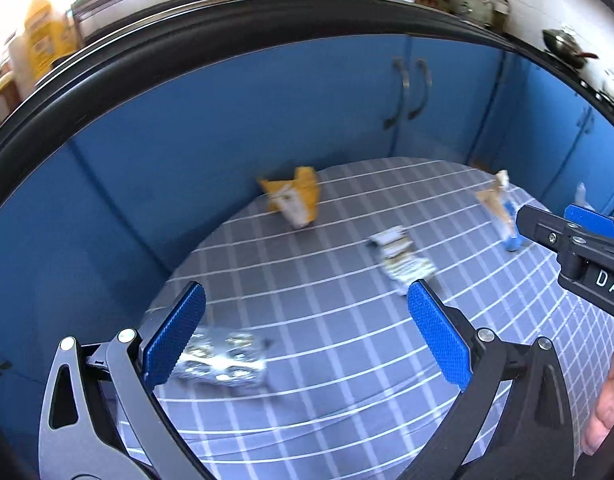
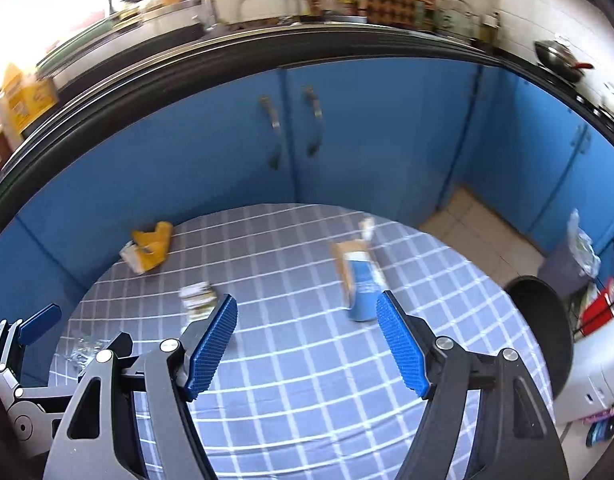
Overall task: Collect trash
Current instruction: 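Grasp the silver blister pack with the left tool while the right tool grasps the white medicine box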
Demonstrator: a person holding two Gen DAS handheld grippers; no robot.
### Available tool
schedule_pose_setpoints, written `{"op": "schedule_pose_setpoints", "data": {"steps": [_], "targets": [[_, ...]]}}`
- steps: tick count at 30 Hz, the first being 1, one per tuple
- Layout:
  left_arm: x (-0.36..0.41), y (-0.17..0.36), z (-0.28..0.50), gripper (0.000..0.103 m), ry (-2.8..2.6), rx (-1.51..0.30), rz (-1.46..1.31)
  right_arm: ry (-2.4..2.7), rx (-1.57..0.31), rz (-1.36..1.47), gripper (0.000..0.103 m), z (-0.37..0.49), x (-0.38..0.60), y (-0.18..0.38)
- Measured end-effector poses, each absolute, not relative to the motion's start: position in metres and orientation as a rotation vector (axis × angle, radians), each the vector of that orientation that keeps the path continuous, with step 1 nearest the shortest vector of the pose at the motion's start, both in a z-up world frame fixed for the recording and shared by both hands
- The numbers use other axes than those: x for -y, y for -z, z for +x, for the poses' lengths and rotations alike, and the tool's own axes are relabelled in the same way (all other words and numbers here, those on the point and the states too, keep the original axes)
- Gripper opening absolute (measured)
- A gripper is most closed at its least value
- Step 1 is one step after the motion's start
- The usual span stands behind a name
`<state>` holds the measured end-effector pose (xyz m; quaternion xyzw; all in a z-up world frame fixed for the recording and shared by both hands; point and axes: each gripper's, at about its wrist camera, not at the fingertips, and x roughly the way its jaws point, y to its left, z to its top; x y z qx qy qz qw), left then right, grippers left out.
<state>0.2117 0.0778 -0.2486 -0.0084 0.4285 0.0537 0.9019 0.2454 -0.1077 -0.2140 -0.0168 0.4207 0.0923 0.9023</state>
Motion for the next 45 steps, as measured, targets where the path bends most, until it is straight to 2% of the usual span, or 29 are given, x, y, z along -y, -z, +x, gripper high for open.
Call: {"op": "schedule_pose_setpoints", "data": {"steps": [19, 31, 45], "targets": [[-0.140, 0.281, 0.188, 0.099, -0.286, -0.934, -0.090, -0.333, -0.897, -0.135, 0.070, 0.250, 0.028, 0.247], [-0.162, 0.303, 0.187, 0.100, -0.315, -0.977, -0.173, -0.370, -0.923, -0.149, 0.070, 0.252, 0.017, 0.273], [-0.147, 0.306, 0.210, 0.099, -0.274, -0.972, -0.159, -0.376, -0.951, -0.154, 0.070, 0.263, 0.016, 0.282]]}}
